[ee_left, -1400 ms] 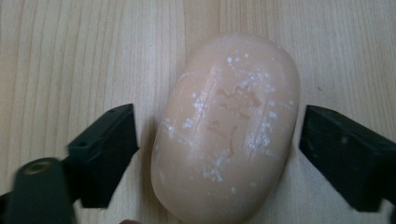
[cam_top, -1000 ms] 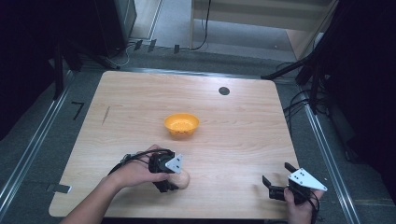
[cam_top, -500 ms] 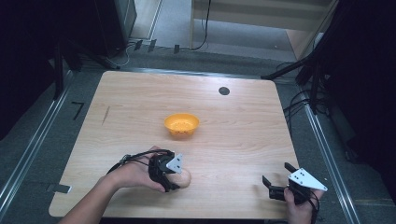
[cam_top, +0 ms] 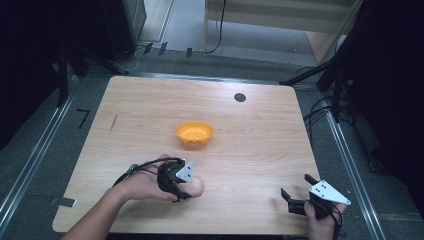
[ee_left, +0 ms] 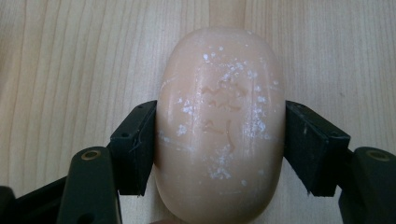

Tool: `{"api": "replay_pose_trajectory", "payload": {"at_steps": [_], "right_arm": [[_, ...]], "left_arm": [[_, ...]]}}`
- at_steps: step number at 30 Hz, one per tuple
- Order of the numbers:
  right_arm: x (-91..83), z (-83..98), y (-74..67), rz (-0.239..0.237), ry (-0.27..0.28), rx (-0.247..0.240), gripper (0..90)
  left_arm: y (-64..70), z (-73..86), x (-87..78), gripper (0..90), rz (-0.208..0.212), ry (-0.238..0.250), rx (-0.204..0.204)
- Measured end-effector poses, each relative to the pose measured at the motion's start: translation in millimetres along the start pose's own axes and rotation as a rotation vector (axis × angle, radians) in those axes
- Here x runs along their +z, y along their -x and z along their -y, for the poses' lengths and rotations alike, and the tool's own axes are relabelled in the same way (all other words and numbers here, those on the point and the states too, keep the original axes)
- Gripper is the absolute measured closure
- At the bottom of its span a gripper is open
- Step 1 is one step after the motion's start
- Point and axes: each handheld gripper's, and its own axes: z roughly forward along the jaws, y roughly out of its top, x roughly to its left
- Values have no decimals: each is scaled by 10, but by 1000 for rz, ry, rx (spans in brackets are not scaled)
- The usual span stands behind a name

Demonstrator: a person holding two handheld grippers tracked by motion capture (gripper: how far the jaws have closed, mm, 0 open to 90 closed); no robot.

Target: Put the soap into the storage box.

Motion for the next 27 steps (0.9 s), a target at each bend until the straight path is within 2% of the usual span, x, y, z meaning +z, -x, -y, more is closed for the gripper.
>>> {"api": "replay_pose_trajectory", "payload": {"at_steps": [7, 10, 15, 16, 27], "right_arm": [[-1, 0, 0, -1, 0, -1, 0], [-1, 0, -1, -1, -2, 0, 0], [1, 0, -1, 0, -1, -1, 0], [2, 0, 0, 0, -2, -4, 0], [3, -1, -1, 1, -2, -6, 0]], "left_arm": [[-40, -3, -56, 329, 9, 28, -7], [-76, 11, -104, 329, 12, 47, -23], [-100, 43, -133, 329, 14, 41, -24], [-112, 48, -154, 330, 5, 24, -21], [-211, -11, -290, 330, -10, 30, -8]]}}
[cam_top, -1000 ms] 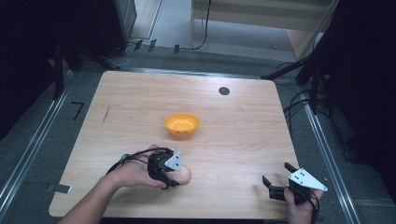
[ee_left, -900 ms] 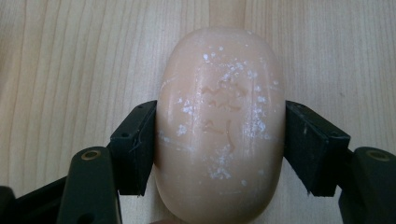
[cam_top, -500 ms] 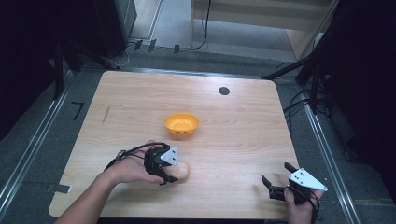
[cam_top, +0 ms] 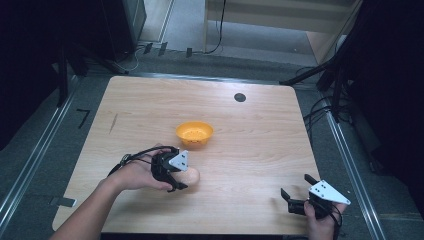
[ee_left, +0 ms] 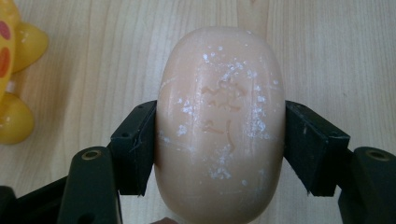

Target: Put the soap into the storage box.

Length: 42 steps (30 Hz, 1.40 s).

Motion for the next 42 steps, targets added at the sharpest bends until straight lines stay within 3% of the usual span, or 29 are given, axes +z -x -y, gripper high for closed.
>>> {"api": "replay_pose_trajectory", "payload": {"at_steps": [9, 20, 42], "right_arm": [[-2, 1, 0, -2, 1, 6, 0], [0, 0, 0, 1, -2, 2, 0], [-2, 1, 0, -3, 0, 8, 0]], "left_arm": [[-74, 40, -47, 330, 5, 14, -29], [-80, -13, -136, 330, -4, 3, -10], [-256, -159, -293, 330, -19, -5, -2]]}}
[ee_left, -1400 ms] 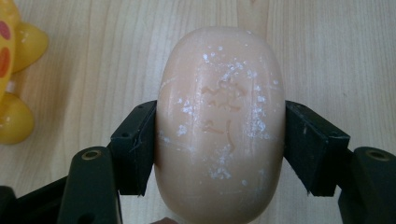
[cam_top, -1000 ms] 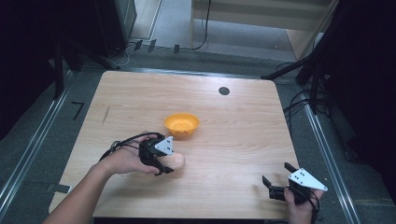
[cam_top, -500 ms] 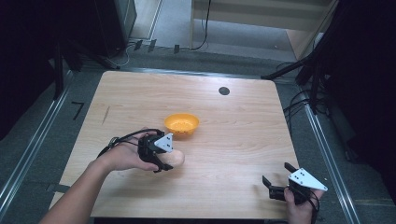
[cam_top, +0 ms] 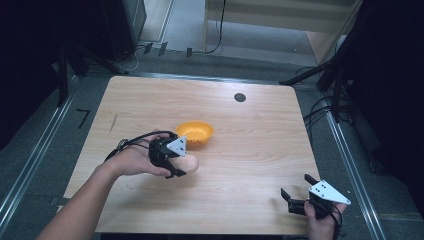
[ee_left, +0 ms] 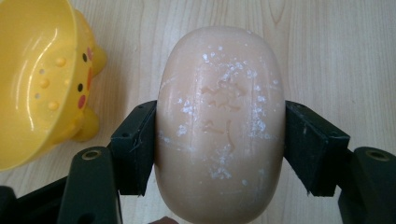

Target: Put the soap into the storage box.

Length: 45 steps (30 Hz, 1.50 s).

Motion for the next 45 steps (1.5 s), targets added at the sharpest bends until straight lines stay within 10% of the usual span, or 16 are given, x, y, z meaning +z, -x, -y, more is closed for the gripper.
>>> {"api": "replay_pose_trajectory", "payload": {"at_steps": [45], "right_arm": [[-5, 3, 9, -5, 11, 0, 0]], "left_arm": [[-651, -245, -104, 330, -24, 13, -42]]}}
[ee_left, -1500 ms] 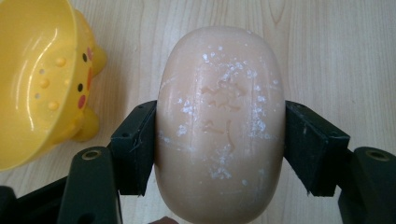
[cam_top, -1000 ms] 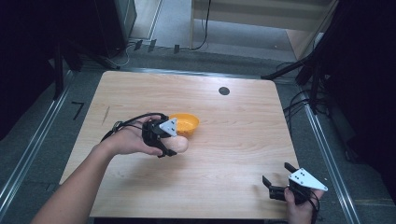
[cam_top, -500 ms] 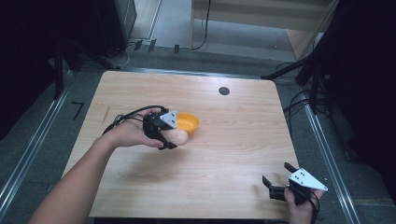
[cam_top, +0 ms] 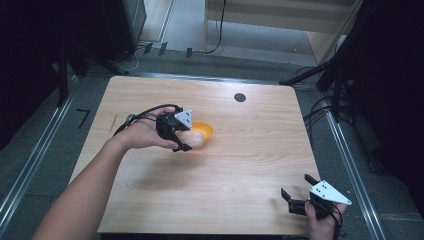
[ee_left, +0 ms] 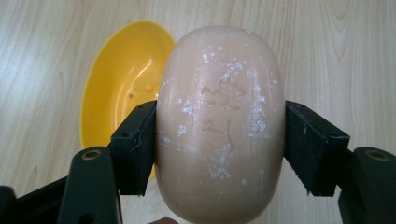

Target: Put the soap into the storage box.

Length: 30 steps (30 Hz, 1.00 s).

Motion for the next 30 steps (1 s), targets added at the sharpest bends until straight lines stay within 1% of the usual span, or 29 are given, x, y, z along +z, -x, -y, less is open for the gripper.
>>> {"api": "replay_pose_trajectory", "payload": {"at_steps": [5, 6, 7, 9, 12, 17, 19, 21, 25, 26, 30], "right_arm": [[-3, 1, 2, -1, -1, 1, 0], [-3, 0, 2, -2, -2, 2, 0], [-3, 0, 2, -2, -2, 2, 0], [-3, 0, 3, -2, -2, 2, 0], [-2, 0, 3, -2, -2, 2, 0], [-2, 0, 3, -2, -1, 3, 0], [-3, 1, 4, -3, -1, 3, 0], [-3, 1, 5, -2, 0, 4, 0], [-3, 1, 5, -2, 0, 4, 0], [-3, 1, 5, -3, 0, 4, 0], [-2, 0, 3, -3, -2, 3, 0]], "left_arm": [[-59, -27, -8, 330, -7, 1, -4], [-91, -43, -2, 330, -7, 4, -10], [-91, -43, -2, 330, -7, 4, -10], [-137, -76, 3, 330, -7, 5, -8], [-158, -98, 15, 330, -11, 8, -12], [-220, -130, 77, 330, -18, -17, -4], [-253, -127, 99, 330, -17, -8, -14], [-297, -123, 128, 330, -16, -17, -19], [-331, -116, 168, 330, -18, -26, -34], [-355, -108, 197, 329, -16, -42, -34], [-392, -95, 259, 329, -7, -58, -49]]}}
